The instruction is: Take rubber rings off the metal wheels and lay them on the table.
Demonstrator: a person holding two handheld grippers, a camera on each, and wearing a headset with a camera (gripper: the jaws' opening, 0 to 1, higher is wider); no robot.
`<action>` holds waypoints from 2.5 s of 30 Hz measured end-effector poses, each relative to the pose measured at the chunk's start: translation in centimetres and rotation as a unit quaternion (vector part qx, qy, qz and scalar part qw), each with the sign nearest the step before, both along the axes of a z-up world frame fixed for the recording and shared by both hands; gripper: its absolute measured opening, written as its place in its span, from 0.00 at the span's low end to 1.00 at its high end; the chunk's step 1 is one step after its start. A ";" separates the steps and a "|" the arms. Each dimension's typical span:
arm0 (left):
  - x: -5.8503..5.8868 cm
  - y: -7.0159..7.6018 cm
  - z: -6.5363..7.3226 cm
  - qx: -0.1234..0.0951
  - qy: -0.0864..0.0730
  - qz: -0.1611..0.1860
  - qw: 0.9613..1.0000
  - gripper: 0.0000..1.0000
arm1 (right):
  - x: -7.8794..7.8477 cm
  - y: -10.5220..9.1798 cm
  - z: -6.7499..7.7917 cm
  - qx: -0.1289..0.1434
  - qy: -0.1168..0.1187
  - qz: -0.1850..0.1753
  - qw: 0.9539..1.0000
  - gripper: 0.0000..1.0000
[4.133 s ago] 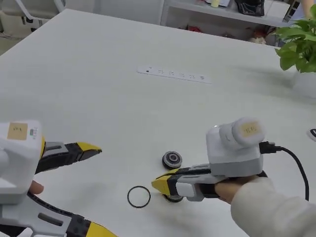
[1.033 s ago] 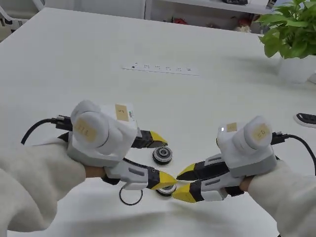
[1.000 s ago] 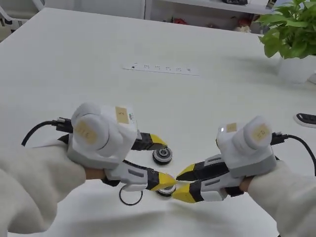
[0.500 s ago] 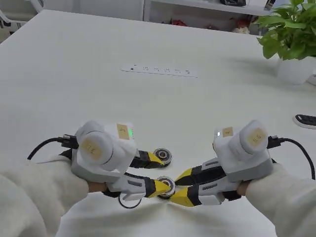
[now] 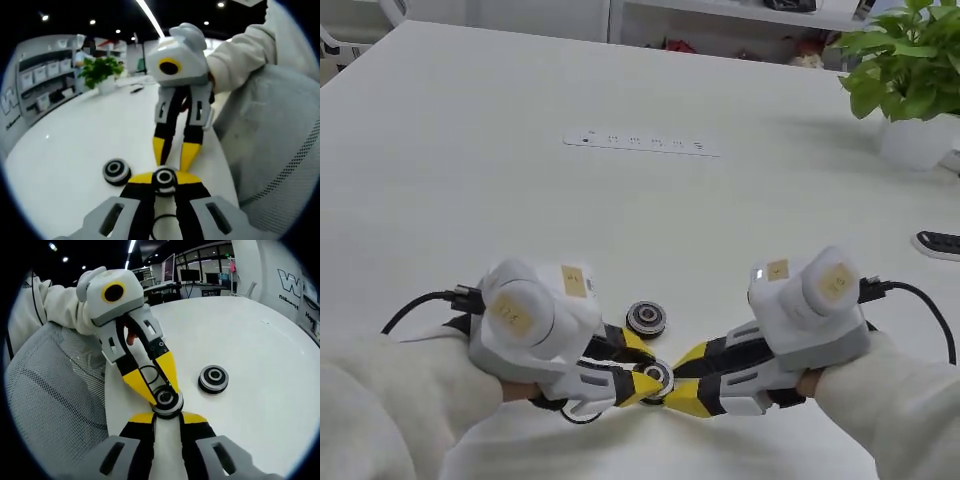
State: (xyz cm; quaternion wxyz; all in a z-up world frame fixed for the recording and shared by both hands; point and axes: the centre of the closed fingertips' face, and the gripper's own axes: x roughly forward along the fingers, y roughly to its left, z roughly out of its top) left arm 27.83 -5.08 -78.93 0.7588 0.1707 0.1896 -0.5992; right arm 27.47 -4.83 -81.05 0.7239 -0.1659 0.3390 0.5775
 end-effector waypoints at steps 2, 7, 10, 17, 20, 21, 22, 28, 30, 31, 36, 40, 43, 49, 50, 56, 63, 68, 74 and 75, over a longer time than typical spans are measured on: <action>0.0 0.1 -0.1 0.001 0.002 0.000 1.000 0.15 | 0.1 -0.1 0.0 -0.002 -0.003 0.002 1.000 0.14; 0.0 0.1 -0.1 -0.002 0.003 0.002 1.000 0.15 | 0.1 -0.2 -0.1 -0.005 -0.004 0.003 1.000 0.11; 0.0 0.0 -0.2 -0.003 0.002 0.003 1.000 0.15 | 0.1 -0.3 -0.1 -0.006 -0.002 0.002 1.000 0.09; 0.1 0.0 -0.2 -0.006 0.003 0.006 1.000 0.15 | 0.2 -0.5 -0.1 -0.008 -0.007 -0.002 1.000 0.01; 0.1 0.0 -0.2 -0.007 0.003 0.006 1.000 0.15 | 0.3 -0.5 -0.1 -0.007 -0.001 -0.008 1.000 0.01; 0.1 0.0 -0.2 -0.007 0.003 0.006 1.000 0.15 | 0.3 -0.5 -0.1 -0.007 0.000 -0.010 1.000 0.01; 0.1 0.0 -0.2 -0.007 0.002 0.007 1.000 0.15 | 0.4 -0.6 -0.1 -0.006 0.004 -0.014 1.000 0.00; 0.0 0.0 -0.2 -0.008 0.000 0.007 1.000 0.15 | 0.6 -0.8 -0.2 0.006 0.073 -0.079 0.994 0.00; 0.0 0.0 -0.2 -0.008 0.000 0.007 1.000 0.15 | 0.8 -1.0 -0.1 0.011 0.071 -0.079 0.994 0.00; 0.0 0.0 -0.2 -0.007 -0.001 0.007 1.000 0.15 | 0.9 -1.1 -0.1 0.015 0.077 -0.088 0.993 0.00; 0.1 0.1 -0.2 -0.007 -0.002 0.008 1.000 0.14 | 1.2 -1.2 0.2 0.025 0.099 -0.112 0.988 0.00; 0.1 0.1 -0.2 -0.007 -0.002 0.009 1.000 0.14 | 1.2 -1.2 0.4 0.037 0.116 -0.127 0.984 0.00; 0.1 0.1 -0.2 -0.006 -0.001 0.010 1.000 0.14 | 1.2 -1.2 0.6 0.053 0.137 -0.143 0.979 0.00; 0.1 0.1 -0.2 -0.005 -0.002 0.009 1.000 0.14 | 1.4 -1.2 0.9 0.077 0.168 -0.165 0.969 0.00; 0.1 0.1 -0.2 -0.005 -0.002 0.009 1.000 0.14 | 1.4 -1.1 1.1 0.087 0.178 -0.172 0.965 0.00; 0.1 0.1 -0.2 0.000 -0.005 0.007 1.000 0.14 | 1.3 -0.9 1.2 0.084 0.176 -0.170 0.966 0.00; 0.1 0.1 -0.2 0.003 -0.009 0.006 1.000 0.14 | 1.1 -0.6 1.5 0.083 0.172 -0.165 0.967 0.00; 0.1 0.1 -0.2 0.003 -0.009 0.006 1.000 0.14 | 1.0 -0.4 1.6 0.084 0.170 -0.162 0.968 0.00; 0.1 0.1 -0.2 0.002 -0.008 0.007 1.000 0.14 | 0.9 -0.2 1.8 0.086 0.170 -0.158 0.969 0.00; 0.1 0.1 -0.2 0.002 -0.008 0.007 1.000 0.14 | 0.9 -0.2 1.8 0.086 0.170 -0.158 0.969 0.00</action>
